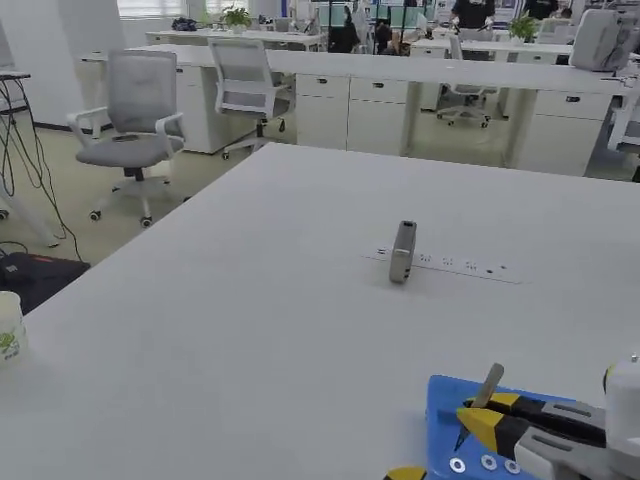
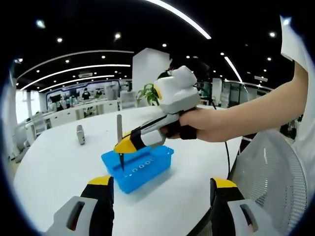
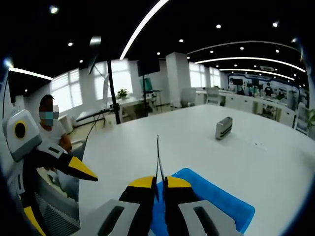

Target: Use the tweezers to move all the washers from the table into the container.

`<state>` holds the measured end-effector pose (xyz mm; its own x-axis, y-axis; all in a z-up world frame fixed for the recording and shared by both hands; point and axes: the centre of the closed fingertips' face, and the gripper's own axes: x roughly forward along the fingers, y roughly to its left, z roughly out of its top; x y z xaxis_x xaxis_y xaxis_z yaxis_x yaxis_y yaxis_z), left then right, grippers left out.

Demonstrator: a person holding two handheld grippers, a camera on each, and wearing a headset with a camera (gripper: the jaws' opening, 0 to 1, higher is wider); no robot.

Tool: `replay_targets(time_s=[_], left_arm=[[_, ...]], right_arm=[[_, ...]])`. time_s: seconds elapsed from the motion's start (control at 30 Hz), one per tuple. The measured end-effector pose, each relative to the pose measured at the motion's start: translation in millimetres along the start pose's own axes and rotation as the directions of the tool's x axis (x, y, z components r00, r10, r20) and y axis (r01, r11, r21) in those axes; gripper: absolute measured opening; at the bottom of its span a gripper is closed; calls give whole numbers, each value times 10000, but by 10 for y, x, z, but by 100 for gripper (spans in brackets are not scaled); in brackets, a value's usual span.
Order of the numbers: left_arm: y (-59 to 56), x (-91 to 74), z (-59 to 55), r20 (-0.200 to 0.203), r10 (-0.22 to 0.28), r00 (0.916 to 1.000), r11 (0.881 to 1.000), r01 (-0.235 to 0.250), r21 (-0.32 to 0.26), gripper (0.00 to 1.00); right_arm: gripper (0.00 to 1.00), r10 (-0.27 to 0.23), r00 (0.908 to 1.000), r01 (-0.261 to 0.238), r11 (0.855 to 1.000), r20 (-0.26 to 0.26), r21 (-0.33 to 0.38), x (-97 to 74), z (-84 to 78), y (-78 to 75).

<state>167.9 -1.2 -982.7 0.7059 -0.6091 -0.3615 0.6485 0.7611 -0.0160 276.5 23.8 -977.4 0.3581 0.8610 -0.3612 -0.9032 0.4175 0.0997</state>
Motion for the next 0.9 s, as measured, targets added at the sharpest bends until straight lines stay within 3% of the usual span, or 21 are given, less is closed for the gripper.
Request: replay_targets(time_s=[0.17,0.33,0.4,0.53,0.7,0.9], left_arm=[[12,-5,-3,-1,80,10000,9999,-80,-141,81],[25,-17,17,49,210,9998,9998,-210,-76,79],[30,-26,43,133,276,9995,9996,-275,-28,78],[74,-46,26,-89,569,9983,9983,-568,163,72],[76,-82,71,-423,521,9977,9982,-533,-286,62],[58,-149,288,-180,293,9994,9970,-305,-715,47]], right_arm=[[3,-120,9988,112,9998,479,168,-262,106,27],[3,-161,9980,148,9997,611,214,-529,71,65],[3,-134,9985,120,9996,528,270,-657,-10,74],[3,-1,9994,-8,9997,340,259,-899,-158,89],[3,386,9993,-386,9990,-20,238,-1189,-374,145],[3,828,9950,-835,9964,-557,-108,-1379,-585,230]])
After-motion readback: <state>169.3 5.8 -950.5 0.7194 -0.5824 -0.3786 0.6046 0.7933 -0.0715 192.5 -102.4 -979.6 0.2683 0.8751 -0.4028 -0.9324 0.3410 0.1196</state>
